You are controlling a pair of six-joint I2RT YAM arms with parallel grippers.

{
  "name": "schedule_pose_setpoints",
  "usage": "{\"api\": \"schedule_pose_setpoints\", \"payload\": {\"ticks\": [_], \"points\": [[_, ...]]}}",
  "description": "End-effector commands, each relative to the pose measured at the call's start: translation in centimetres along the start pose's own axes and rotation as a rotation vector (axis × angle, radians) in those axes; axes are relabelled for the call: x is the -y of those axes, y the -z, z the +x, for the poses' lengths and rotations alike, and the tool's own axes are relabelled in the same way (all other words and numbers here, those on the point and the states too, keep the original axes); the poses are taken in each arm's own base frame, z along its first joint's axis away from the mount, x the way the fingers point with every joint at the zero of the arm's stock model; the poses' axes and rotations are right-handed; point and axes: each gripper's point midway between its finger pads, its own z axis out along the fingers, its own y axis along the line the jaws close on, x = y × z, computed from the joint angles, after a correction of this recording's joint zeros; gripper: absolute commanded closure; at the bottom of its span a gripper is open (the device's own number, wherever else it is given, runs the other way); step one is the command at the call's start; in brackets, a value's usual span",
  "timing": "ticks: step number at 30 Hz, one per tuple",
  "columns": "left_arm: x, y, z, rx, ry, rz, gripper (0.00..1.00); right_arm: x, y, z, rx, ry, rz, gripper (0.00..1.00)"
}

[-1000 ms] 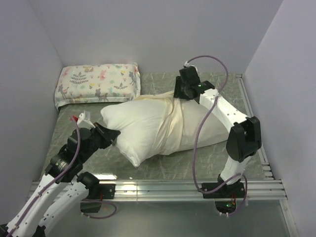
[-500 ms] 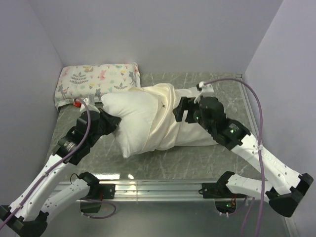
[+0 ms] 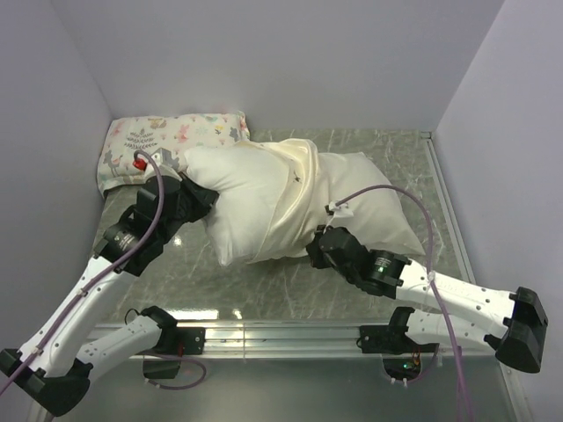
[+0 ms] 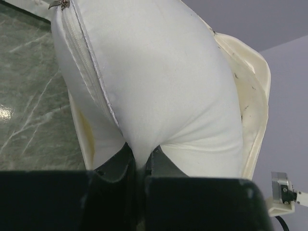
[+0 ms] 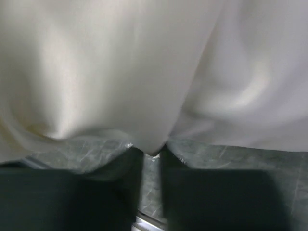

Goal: Remove the pillowcase from the pillow

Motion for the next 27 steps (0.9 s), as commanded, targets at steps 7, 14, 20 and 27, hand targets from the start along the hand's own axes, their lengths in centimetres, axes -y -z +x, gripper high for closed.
{"api": "schedule_pose_setpoints", "payload": {"ticks": [7,14,20,27], "points": [[4.6,6.1,-12.0,0.323,0.000,0.077,1.00,11.7,1.7,-7.6,0.218,-0.200,0.346,1.00],[2.1,8.7,-15.5,0.418,-0.055,-0.100,1.00,13.8,6.8,-13.6,0.324,-0.283,0.329,1.00],[-1.9,6.6,-11.0,0.288,-0.086,-0.206,1.00,7.0,15.3,-22.0,0.470,-0.214,0.096,1.00],[-6.1,3.1,-3.1,0.061,-0.094,-0.237,0.92,1.5,11.6,-24.4,0.319,-0.068,-0.012,1.00]]}}
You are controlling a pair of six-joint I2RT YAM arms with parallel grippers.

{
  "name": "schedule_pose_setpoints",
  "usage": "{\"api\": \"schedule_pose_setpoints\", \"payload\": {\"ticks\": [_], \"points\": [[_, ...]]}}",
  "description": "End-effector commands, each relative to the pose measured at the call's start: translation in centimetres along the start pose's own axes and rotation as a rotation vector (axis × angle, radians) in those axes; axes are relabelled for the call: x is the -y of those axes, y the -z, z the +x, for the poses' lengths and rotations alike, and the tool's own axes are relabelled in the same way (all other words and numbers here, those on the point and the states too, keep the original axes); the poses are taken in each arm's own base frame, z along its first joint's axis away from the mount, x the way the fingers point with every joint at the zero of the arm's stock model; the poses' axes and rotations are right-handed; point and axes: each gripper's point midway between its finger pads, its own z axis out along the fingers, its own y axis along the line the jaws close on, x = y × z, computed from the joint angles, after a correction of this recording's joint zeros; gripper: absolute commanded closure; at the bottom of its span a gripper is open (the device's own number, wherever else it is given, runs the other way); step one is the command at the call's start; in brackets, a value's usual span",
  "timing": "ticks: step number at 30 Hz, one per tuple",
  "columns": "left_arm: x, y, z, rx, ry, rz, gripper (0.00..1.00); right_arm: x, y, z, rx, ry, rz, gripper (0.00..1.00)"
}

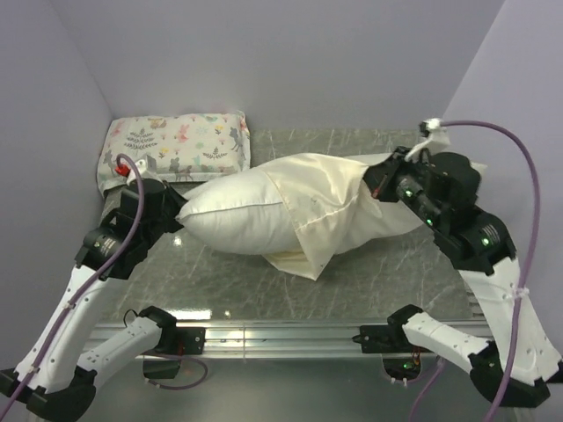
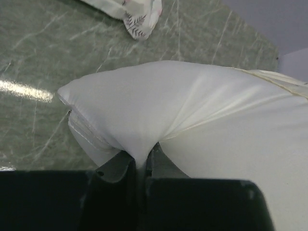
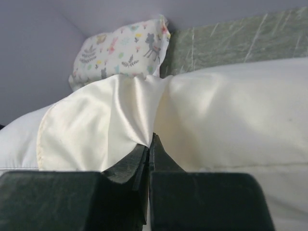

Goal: Remove the pillowcase from the pillow

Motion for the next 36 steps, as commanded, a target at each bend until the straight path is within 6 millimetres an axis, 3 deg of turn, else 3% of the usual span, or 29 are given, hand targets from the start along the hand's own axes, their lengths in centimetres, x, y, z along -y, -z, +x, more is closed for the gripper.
{"api": "schedule_pose_setpoints", "payload": {"ticks": [1,2,4,5,7,8,10,14,16,18,19,20,21,24,28,30,31,32,36], "points": [[-3.4,-1.5,0.5,0.048,-0.028,-0.101,0.88,-0.8,-4.3,1.0,-0.040,0.111,0.024,1.00],[-3.5,-1.4,1.0,0.043,-0.019,-0.085,0.85,-0.2,-7.3,3.9,-0.129,0.132,0.049,1.00],[-3.8,-1.8,2.7,-0.001,-0.015,-0.055,0.77,0.0,-11.0,6.3,-0.181,0.134,0.050,1.00],[-3.6,-1.5,2.9,-0.003,-0.005,-0.033,0.75,1.0,-13.9,9.1,-0.253,0.138,0.086,1.00],[-3.5,-1.5,3.9,-0.033,-0.001,-0.004,0.65,1.9,-17.3,12.3,-0.308,0.135,0.099,1.00],[-3.3,-1.2,3.9,-0.031,0.001,0.017,0.62,3.1,-19.6,15.5,-0.381,0.144,0.131,1.00],[-2.6,-0.6,3.7,-0.035,-0.003,0.051,0.51,3.8,-22.9,18.6,-0.420,0.151,0.141,1.00],[-1.3,1.5,0.8,0.032,-0.032,0.074,0.29,3.7,-27.0,20.1,-0.429,0.143,0.145,1.00],[-0.1,3.3,-1.7,0.107,-0.029,0.105,0.21,3.8,-28.1,20.6,-0.438,0.147,0.147,1.00],[0.6,4.0,-2.6,0.129,-0.040,0.128,0.19,3.5,-29.3,20.9,-0.443,0.149,0.139,1.00],[0.9,3.9,-2.7,0.121,-0.046,0.135,0.12,3.7,-29.5,21.1,-0.461,0.157,0.141,1.00],[1.0,3.7,-2.4,0.108,-0.048,0.137,0.07,4.1,-30.0,22.1,-0.488,0.165,0.150,1.00],[1.2,3.4,-2.0,0.089,-0.050,0.151,0.03,3.5,-30.6,21.4,-0.479,0.167,0.140,1.00],[0.9,1.9,-0.4,0.064,-0.039,0.167,0.01,3.5,-31.1,22.4,-0.527,0.182,0.134,1.00],[0.0,0.1,2.3,0.015,-0.033,0.187,0.01,3.1,-30.7,22.3,-0.520,0.178,0.114,0.96],[0.5,-0.7,3.2,-0.003,-0.025,0.223,0.01,1.9,-29.9,21.3,-0.506,0.170,0.072,0.85],[-0.2,-1.8,4.7,-0.040,-0.032,0.210,0.01,1.2,-29.5,21.0,-0.502,0.173,0.058,0.80],[-0.2,-2.4,5.4,-0.053,-0.027,0.214,0.01,0.1,-29.1,19.4,-0.473,0.176,0.034,0.68],[0.7,-4.3,8.8,-0.124,-0.035,0.255,0.01,-3.2,-27.4,16.4,-0.417,0.212,-0.017,0.47]]}}
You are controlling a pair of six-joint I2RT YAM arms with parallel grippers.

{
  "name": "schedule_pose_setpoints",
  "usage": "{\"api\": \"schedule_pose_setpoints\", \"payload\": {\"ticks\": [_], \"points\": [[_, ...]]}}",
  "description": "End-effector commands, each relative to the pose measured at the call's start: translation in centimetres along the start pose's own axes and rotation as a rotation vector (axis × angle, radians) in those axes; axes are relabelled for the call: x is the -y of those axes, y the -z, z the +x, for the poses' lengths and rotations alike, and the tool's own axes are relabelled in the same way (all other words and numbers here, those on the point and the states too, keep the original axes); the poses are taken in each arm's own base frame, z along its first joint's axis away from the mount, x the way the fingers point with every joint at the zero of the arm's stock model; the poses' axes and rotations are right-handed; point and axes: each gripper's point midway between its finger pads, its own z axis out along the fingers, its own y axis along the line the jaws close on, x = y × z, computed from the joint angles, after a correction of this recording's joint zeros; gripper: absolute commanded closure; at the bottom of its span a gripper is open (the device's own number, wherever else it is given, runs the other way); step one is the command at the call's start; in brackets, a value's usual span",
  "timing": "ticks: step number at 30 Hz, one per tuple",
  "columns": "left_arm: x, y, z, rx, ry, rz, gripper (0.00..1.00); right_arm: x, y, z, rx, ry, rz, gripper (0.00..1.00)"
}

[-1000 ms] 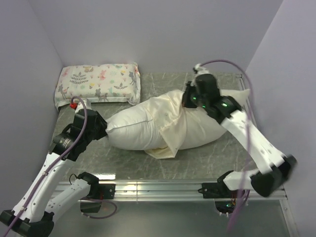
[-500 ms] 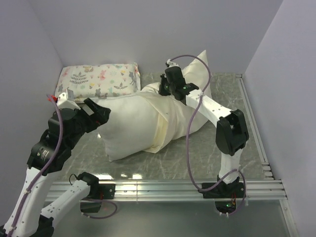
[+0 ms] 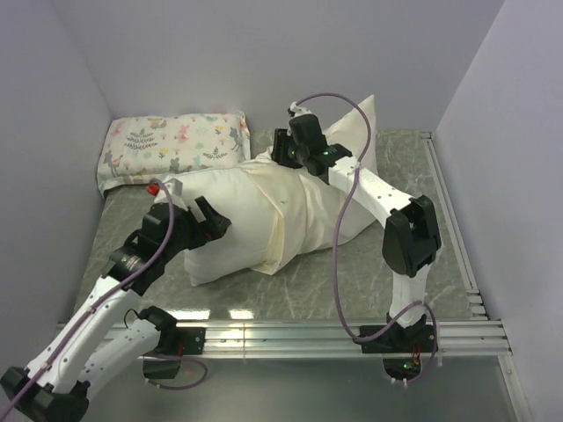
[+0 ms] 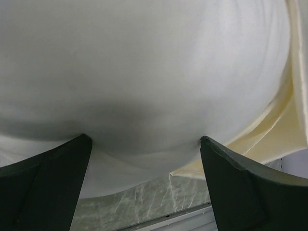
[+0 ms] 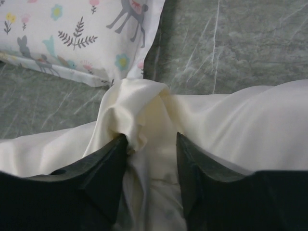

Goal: Remove the pillowcase from the pillow

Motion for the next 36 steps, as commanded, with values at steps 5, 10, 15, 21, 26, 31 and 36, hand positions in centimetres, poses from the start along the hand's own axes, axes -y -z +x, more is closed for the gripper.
{"api": "schedule_pose_setpoints", "payload": {"ticks": [5,10,15,21,26,31,36], "points": [[2.6,-4.2,4.3,-0.078,-0.042,0.015,0.01,-3.1,6.3,-2.1,0.001,0.079,0.010,0.32],[-1.1,-7.2,6.6,-0.114,-0.049,-0.158,0.07,-2.9,11.1,-5.5,0.131,0.079,0.046,0.25],[-3.1,-8.0,6.1,-0.092,-0.090,-0.252,0.83,-2.1,18.2,-8.9,0.287,0.086,0.071,0.16],[-3.2,-7.5,3.7,-0.054,-0.113,-0.273,1.00,0.9,20.4,-4.2,0.256,0.097,0.102,0.11],[-3.2,-7.0,2.1,-0.045,-0.137,-0.276,1.00,4.4,17.5,5.4,0.142,0.125,0.086,0.09],[-2.4,-7.0,1.4,-0.056,-0.161,-0.258,1.00,5.5,15.0,10.2,0.095,0.135,0.066,0.09],[-1.6,-6.4,0.3,-0.034,-0.166,-0.236,1.00,6.9,13.7,11.0,0.051,0.123,0.158,0.26]]}}
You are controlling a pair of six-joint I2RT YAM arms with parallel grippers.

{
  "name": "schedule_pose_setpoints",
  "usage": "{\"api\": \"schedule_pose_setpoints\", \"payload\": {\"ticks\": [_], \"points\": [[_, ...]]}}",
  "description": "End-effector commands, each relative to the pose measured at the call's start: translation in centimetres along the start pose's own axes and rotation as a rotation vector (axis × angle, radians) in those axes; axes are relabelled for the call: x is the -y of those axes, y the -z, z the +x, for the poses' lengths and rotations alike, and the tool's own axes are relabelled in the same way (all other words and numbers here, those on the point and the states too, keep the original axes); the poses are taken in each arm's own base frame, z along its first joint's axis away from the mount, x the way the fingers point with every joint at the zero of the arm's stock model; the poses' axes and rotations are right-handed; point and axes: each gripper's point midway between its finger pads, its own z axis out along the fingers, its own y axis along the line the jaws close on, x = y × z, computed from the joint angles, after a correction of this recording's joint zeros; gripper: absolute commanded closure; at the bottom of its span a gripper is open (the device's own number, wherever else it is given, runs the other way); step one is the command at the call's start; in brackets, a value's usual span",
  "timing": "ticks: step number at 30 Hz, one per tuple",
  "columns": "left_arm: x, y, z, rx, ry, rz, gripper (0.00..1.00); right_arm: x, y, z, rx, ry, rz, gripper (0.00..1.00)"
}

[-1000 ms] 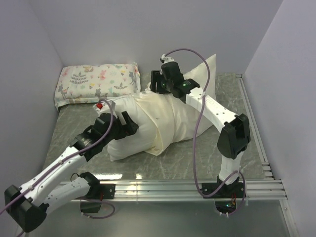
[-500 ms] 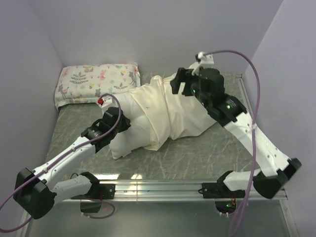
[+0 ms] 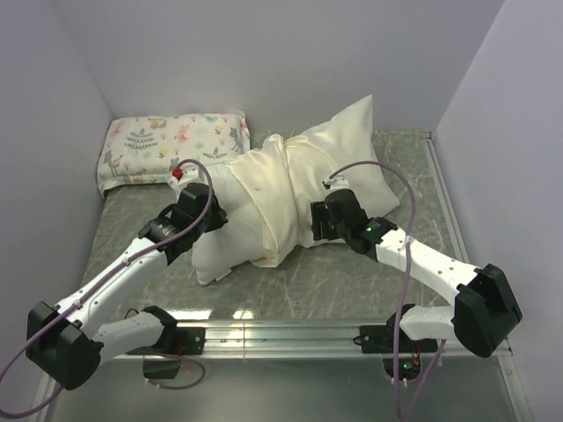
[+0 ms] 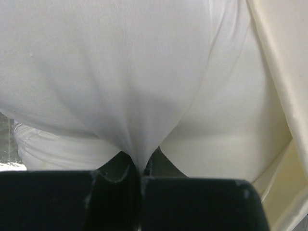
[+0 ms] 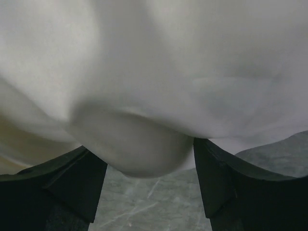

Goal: Remove the pillowcase from the pillow

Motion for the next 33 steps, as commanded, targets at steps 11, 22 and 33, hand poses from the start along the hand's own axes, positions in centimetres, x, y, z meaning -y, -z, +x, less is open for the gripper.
{"api": "schedule_pose_setpoints", "payload": {"ticks": [11,22,33], "points": [[-6.1,5.5,-9.5,0.163,-0.005,-0.137,1.00,10.8,6.1,-9.6,0.257,-0.310,0.358,1.00],[-10.8,4.4,-13.4,0.183,0.075,-0.194,1.00,10.8,10.8,-10.2,0.345,-0.435,0.201,1.00],[-8.3,2.9,-10.8,0.094,0.060,-0.031,0.90,2.1,11.2,-7.7,0.290,-0.204,-0.005,0.39]]}}
